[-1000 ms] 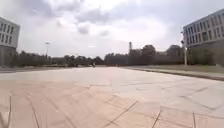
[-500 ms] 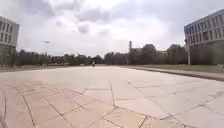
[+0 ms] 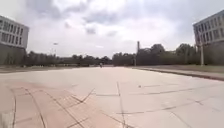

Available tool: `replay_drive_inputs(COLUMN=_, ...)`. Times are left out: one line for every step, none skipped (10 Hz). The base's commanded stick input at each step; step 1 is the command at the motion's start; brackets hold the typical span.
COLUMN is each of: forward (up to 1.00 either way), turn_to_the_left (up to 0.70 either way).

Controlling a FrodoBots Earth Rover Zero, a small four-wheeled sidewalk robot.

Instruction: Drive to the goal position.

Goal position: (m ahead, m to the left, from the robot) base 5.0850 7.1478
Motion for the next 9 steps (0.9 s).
replay_drive_inputs(forward=1.00, turn_to_the_left=0.02)
replay_drive_inputs(forward=1.00, turn_to_the_left=0.02)
replay_drive_inputs(forward=1.00, turn_to_the_left=0.02)
replay_drive_inputs(forward=1.00, turn_to_the_left=0.02)
replay_drive_inputs(forward=1.00, turn_to_the_left=0.02)
replay_drive_inputs(forward=1.00, turn_to_the_left=0.02)
replay_drive_inputs(forward=1.00, turn_to_the_left=0.02)
replay_drive_inputs(forward=1.00, turn_to_the_left=0.02)
replay_drive_inputs(forward=1.00, turn_to_the_left=0.02)
